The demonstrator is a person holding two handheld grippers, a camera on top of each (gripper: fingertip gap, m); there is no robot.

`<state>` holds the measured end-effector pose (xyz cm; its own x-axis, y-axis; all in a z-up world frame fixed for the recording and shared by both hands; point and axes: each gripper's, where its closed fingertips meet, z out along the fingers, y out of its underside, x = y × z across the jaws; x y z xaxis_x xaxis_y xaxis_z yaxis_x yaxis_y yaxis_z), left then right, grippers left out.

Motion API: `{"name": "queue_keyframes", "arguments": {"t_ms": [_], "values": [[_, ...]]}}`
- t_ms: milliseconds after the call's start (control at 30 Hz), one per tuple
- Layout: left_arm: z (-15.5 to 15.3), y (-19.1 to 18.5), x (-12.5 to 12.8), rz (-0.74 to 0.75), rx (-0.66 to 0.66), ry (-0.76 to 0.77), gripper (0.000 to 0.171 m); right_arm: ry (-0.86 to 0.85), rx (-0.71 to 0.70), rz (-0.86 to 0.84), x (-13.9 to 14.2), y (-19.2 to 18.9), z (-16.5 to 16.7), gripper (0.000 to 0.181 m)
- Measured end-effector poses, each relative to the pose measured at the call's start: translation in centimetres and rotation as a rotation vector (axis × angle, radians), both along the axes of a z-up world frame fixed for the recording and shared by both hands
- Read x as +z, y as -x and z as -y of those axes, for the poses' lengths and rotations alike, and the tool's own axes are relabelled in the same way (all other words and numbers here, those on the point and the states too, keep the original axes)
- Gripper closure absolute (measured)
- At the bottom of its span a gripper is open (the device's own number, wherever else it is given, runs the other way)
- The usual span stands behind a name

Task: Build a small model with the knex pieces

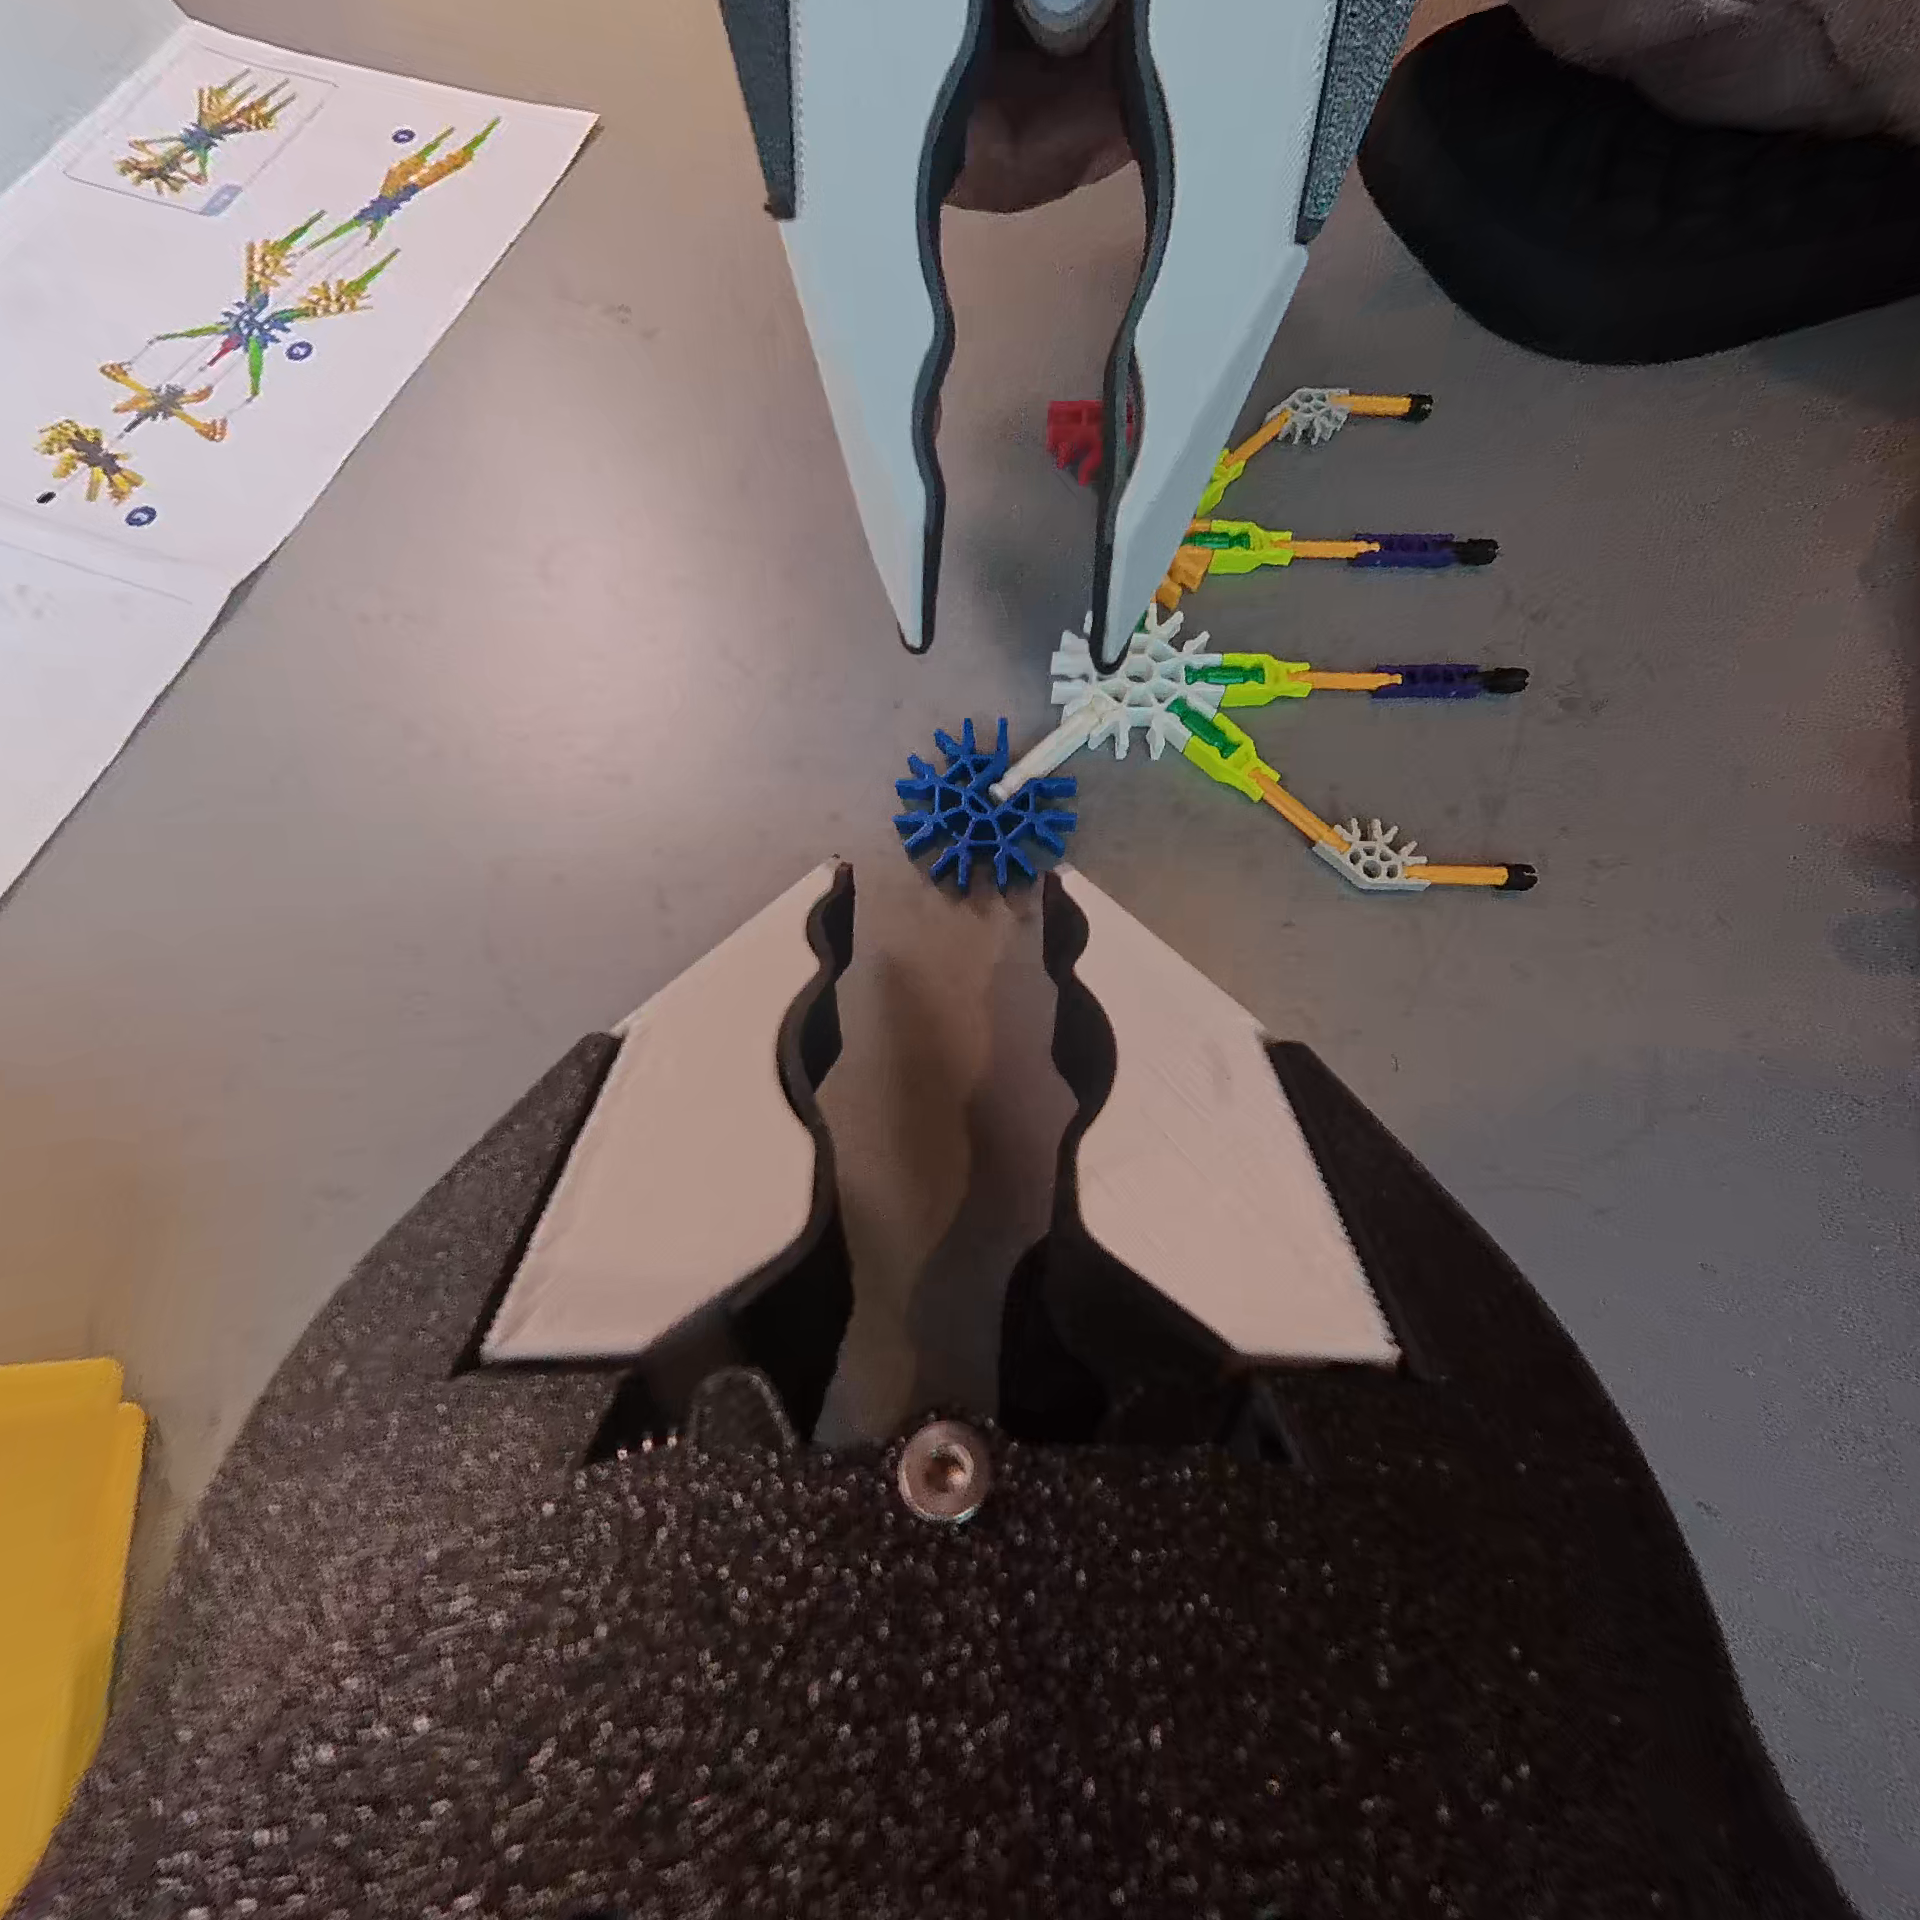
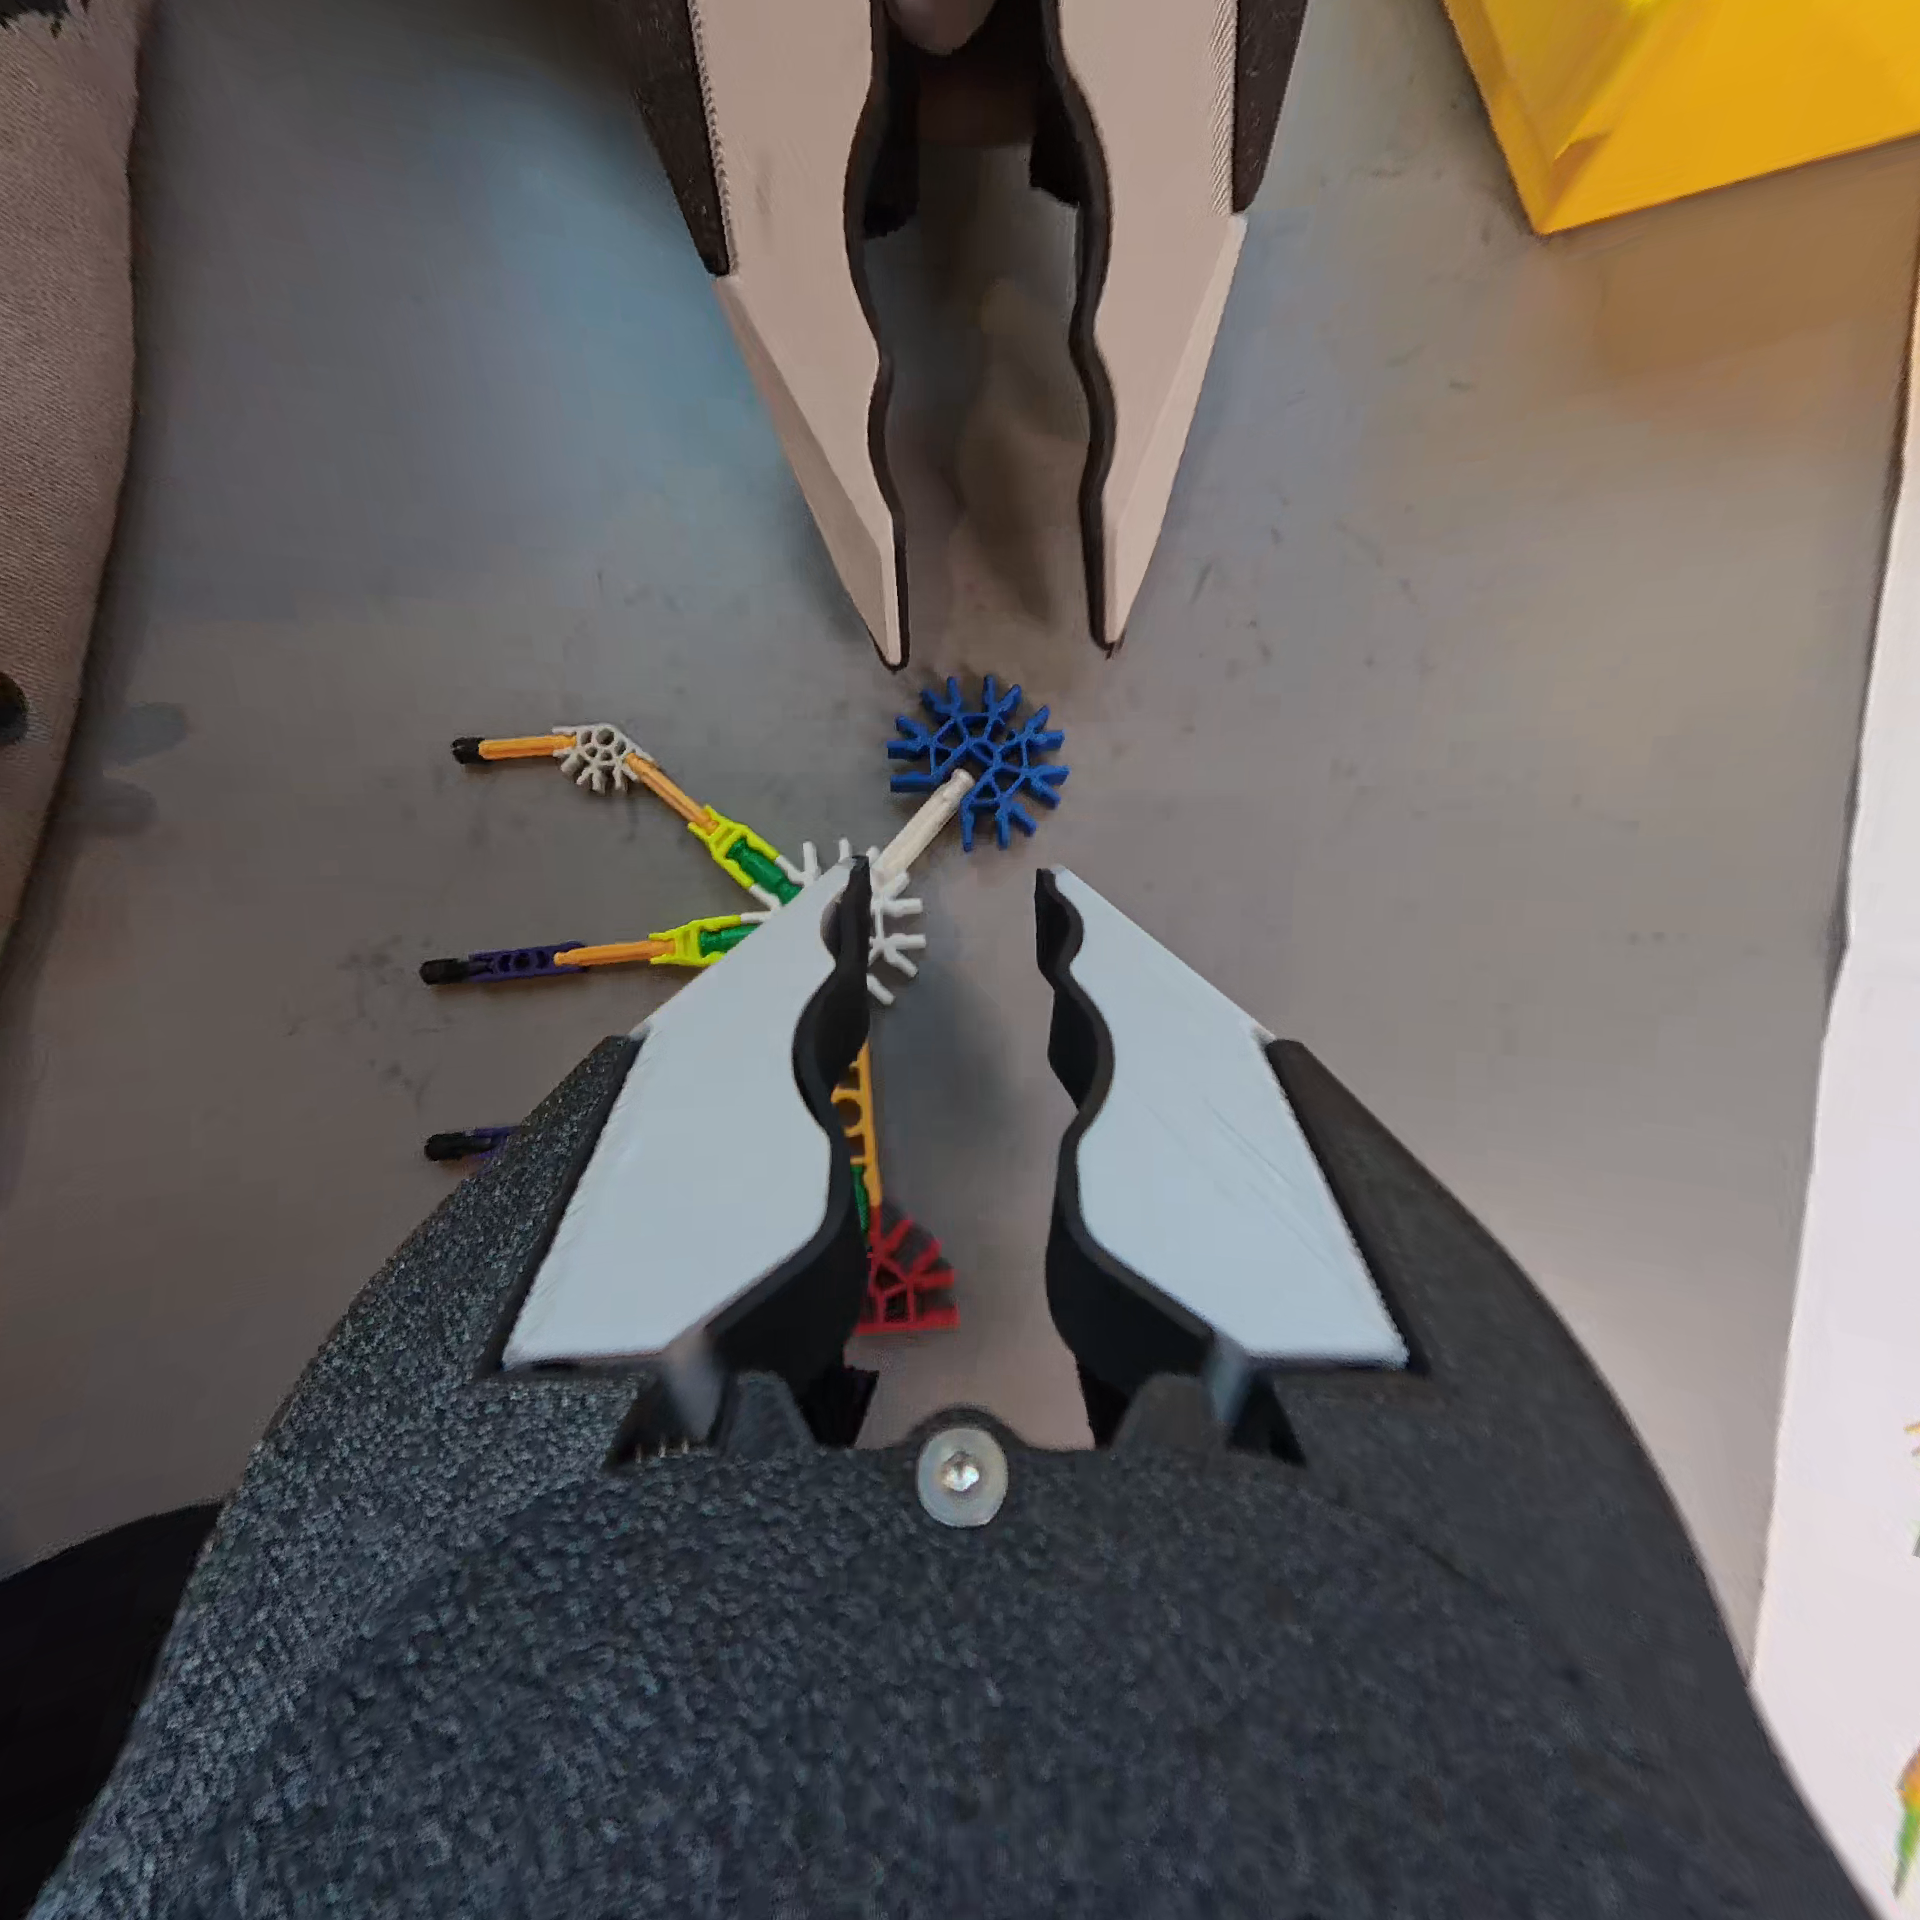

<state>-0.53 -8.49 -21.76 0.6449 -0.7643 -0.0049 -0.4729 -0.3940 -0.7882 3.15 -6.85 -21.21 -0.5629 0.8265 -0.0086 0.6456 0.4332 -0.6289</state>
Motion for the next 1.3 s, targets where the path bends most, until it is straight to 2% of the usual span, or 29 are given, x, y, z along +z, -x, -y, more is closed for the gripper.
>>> {"name": "queue_keyframes", "arguments": {"t_ms": [100,200,267,333,500,567,667,767,867,967,1300], "values": [[-0.3,-0.5,-0.3,-0.023,-0.046,-0.015,0.127,-0.039,-0.079,0.039,-0.9,-0.6,0.2,0.155],[-0.4,-1.0,-0.6,-0.021,-0.079,0.009,0.123,0.043,-0.170,0.059,-1.2,-0.2,1.0,0.156],[-0.4,-1.1,-0.9,-0.033,-0.084,0.015,0.124,0.060,-0.213,0.071,-1.2,0.1,1.0,0.155],[-0.1,-1.2,-1.0,-0.045,-0.090,0.016,0.133,0.068,-0.248,0.074,-0.9,0.4,0.9,0.156],[0.2,-1.0,-1.1,-0.060,-0.057,0.018,0.133,0.097,-0.298,0.100,-1.0,1.1,2.0,0.158],[0.2,-0.8,-1.0,-0.070,-0.034,0.017,0.133,0.053,-0.319,0.115,-1.7,1.3,1.8,0.163],[0.3,-0.2,-1.0,-0.074,0.001,0.014,0.136,0.042,-0.330,0.107,-1.7,1.2,1.5,0.175],[0.4,0.4,-1.0,-0.069,0.020,0.019,0.138,0.044,-0.302,0.108,-1.6,0.7,1.4,0.176],[0.5,0.4,-1.0,-0.066,0.021,0.020,0.138,0.100,-0.296,0.064,-0.3,0.8,1.4,0.177],[0.6,0.2,-1.1,-0.053,0.013,0.028,0.139,0.076,-0.290,0.039,0.2,0.7,1.0,0.177],[0.7,-0.4,-1.1,-0.039,-0.015,0.029,0.144,0.057,-0.271,0.061,-1.0,1.1,1.2,0.177]]}}
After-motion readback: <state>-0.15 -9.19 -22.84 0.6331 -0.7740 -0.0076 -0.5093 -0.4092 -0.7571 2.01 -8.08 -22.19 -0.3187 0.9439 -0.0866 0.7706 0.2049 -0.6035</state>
